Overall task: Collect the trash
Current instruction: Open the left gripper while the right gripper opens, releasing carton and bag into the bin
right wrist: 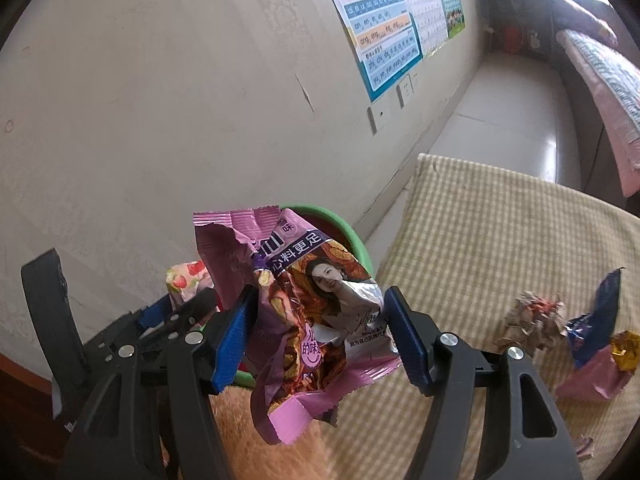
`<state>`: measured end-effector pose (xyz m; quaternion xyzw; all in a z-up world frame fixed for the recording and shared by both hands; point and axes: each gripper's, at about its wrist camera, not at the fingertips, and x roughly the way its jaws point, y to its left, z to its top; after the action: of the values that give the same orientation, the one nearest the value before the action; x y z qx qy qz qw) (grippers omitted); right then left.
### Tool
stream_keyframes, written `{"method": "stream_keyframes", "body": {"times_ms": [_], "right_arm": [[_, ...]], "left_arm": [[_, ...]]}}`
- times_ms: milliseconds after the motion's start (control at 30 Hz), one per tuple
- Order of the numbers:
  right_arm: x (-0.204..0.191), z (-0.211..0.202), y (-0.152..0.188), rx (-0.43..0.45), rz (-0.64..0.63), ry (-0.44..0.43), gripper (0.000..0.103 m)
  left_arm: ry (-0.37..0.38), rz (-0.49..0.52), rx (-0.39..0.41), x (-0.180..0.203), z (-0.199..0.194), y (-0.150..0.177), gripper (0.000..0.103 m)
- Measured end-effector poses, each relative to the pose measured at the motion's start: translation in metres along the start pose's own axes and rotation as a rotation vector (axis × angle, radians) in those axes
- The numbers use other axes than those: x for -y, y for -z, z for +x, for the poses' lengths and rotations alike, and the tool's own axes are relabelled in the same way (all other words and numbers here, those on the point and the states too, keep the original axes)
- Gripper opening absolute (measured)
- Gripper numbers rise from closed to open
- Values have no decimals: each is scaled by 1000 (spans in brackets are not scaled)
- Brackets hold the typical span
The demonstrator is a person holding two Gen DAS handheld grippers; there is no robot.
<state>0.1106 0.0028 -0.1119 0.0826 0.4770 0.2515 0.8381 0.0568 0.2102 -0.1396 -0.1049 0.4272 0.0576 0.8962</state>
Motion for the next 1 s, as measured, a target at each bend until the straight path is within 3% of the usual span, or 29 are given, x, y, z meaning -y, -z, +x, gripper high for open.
{"method": "stream_keyframes", "body": {"times_ms": [433, 467, 500, 533, 867, 1000], "right_arm": [[-6, 30, -26, -28, 41, -40, 65], [-7, 30, -27, -27, 40, -48, 66], [-8, 30, -28, -24, 40, -53, 67], [-9, 30, -29, -22, 40, -55, 67], [-3, 11, -29, 13, 57, -66, 67], [10, -15, -10, 29, 40, -22, 67]], "left_arm": [[-26, 5, -37, -10, 26, -3, 46], [-32, 2, -39, -11, 28, -5, 54], [-43, -1, -38, -12, 29, -6, 75], [-49, -7, -23, -13, 28, -6, 80], [-54, -53, -24, -22, 15, 4, 80], [-42, -20, -12, -15, 2, 8, 80]]}}
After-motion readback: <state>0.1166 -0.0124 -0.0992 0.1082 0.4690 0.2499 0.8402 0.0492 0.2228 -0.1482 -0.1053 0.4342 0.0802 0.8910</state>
